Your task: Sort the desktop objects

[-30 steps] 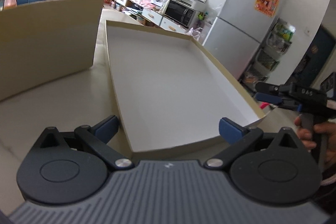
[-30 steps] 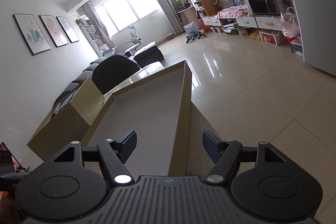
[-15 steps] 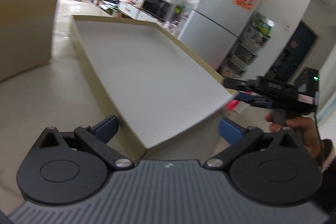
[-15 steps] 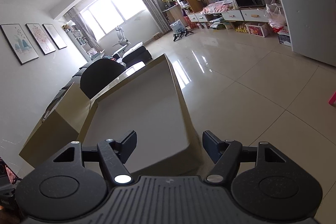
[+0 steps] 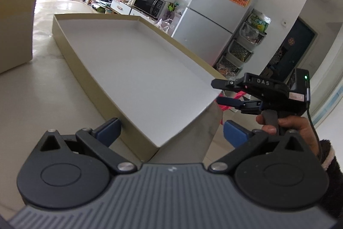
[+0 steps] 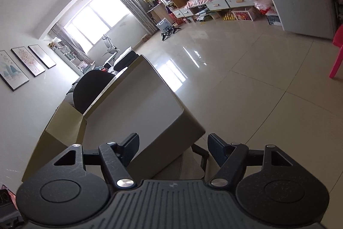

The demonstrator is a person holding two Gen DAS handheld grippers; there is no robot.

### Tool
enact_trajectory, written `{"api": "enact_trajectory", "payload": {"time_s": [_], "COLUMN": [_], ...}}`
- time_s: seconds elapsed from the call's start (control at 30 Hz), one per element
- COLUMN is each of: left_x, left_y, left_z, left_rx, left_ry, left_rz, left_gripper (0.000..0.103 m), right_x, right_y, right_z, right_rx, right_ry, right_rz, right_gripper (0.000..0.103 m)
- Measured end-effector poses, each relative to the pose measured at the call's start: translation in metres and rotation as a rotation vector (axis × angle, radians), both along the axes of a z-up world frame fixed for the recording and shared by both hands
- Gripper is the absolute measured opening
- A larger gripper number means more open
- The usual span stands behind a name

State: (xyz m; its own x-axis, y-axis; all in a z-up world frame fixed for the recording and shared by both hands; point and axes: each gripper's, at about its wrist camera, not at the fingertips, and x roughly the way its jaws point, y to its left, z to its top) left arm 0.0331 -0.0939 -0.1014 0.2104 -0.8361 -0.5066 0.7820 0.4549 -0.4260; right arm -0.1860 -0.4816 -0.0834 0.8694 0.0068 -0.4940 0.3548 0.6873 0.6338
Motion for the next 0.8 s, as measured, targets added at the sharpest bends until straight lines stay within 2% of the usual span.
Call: {"api": "enact_trajectory", "payload": {"time_s": [0.07, 0.13, 0.27, 0.3, 0.4, 0.6, 0.8], "left_x": [-0.001, 0.000, 0.000, 0.000, 0.001, 0.007, 0.012], "left_y": [0.000, 0.001, 0.003, 0.005, 0.011, 0.025, 0.038], "left_z": [-0.001, -0.002, -0.002, -0.002, 0.000, 0.006, 0.013], "left_rx": [0.003, 0.000, -0.003, -0.001, -0.007, -0.039, -0.069], "left_ry": [-0.001, 0.007, 0.017, 0.014, 0.017, 0.035, 0.050], "left_rz": [-0.003, -0.003, 0.000, 0.004, 0.019, 0.068, 0.115], "left_gripper": [0.103, 0.103, 0.103, 0.103, 0.103, 0.103, 0.103], "right_x": [-0.001, -0.002, -0.007, -0.004, -0.010, -0.026, -0.039], "right_y": [-0.002, -0.005, -0.008, -0.023, -0.030, -0.027, -0.011], "right_z": [-0.002, -0.004, -0.008, -0.016, -0.012, 0.019, 0.052], "right_rx": [0.025, 0.049, 0.099, 0.118, 0.143, 0.082, -0.007], "right_ry": [-0.002, -0.004, -0.020, -0.032, -0.061, -0.134, -0.210], "right_rz": [-0.007, -0.015, -0.041, -0.050, -0.068, -0.070, -0.006], "right_gripper": [0.070, 0.061, 0.055, 0.053, 0.051, 0.048, 0.046]}}
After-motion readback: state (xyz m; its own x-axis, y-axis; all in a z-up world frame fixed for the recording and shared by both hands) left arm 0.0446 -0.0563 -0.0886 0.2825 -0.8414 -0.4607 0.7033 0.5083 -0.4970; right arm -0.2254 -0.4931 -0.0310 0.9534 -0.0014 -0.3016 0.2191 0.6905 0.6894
